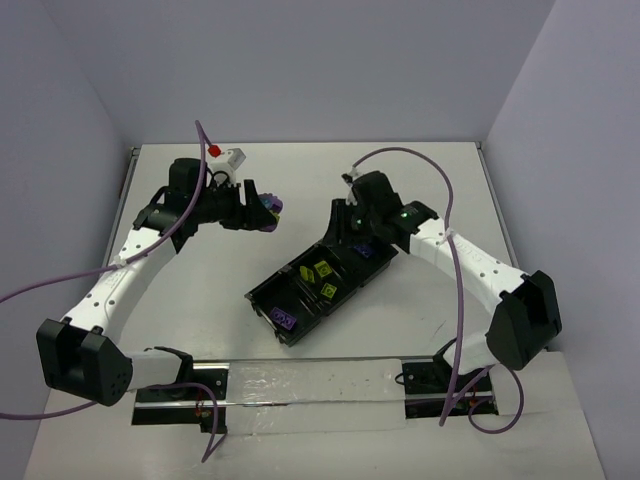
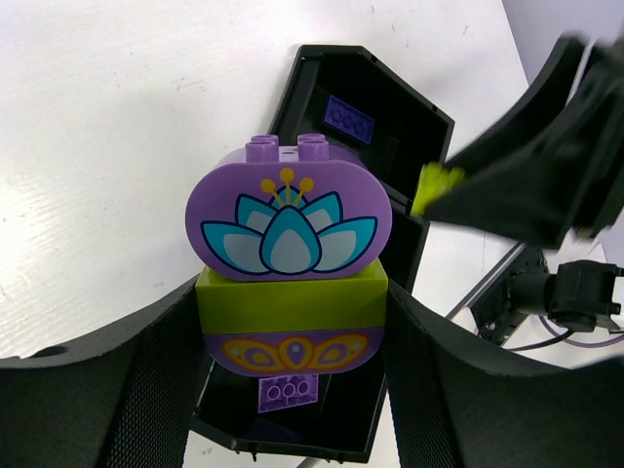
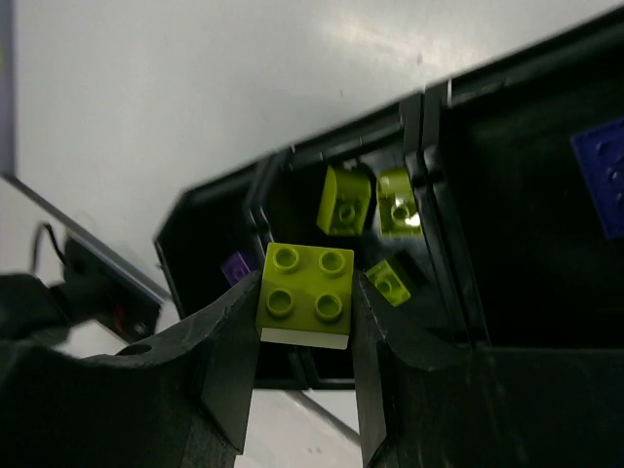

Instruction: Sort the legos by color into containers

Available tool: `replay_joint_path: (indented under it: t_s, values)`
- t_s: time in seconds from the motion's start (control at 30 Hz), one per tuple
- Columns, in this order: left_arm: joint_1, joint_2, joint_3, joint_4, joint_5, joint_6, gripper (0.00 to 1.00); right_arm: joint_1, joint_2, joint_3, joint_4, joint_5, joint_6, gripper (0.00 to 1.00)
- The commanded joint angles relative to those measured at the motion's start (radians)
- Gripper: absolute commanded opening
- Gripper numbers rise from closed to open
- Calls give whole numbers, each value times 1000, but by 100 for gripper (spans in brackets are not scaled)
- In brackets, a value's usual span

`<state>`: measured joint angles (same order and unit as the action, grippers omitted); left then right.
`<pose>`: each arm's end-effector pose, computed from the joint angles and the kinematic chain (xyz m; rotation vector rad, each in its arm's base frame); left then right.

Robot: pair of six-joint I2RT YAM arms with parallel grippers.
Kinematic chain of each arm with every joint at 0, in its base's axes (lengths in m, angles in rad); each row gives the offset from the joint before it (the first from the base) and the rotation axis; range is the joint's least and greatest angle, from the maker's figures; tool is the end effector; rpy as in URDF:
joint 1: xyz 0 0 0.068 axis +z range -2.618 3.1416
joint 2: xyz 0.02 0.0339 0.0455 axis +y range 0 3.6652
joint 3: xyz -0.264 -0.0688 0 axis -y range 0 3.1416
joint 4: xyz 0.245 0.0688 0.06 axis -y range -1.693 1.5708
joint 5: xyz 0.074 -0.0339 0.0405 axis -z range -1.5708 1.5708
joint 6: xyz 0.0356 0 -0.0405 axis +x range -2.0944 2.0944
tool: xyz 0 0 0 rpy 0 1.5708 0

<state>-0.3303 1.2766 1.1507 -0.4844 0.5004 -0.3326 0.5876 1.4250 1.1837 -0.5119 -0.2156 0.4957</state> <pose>0.2596 -0.1071 0.3346 0.2935 2.2242 -0.9144 0.2565 0.1800 0.3000 -0.2260 2.4287 0.7701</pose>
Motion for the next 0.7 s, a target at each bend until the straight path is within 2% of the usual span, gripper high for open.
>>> replay_joint_path:
  t_s: [0.0,0.13,0.23,0.3,0.33,0.4,0.67]
  values:
    - [4,4,32,64,15,-26,0,43,-38,-97,-14,52,-92,3]
    - [4,9,34,74,26,-34,0,81,-27,-120,-9,53,-97,8]
    - [4,12,38,75,35,-37,0,95,-2,-119,-13,73,-103,16]
    - [4,12,40,73,35,-37,0,97,5,-114,-13,78,-105,32]
    - [4,12,41,72,35,-37,0,97,6,-111,-13,79,-105,47]
    - [4,9,41,69,41,-33,0,97,6,-93,-13,87,-106,64]
    - [4,7,41,66,66,-18,0,95,2,-7,-62,131,-115,64]
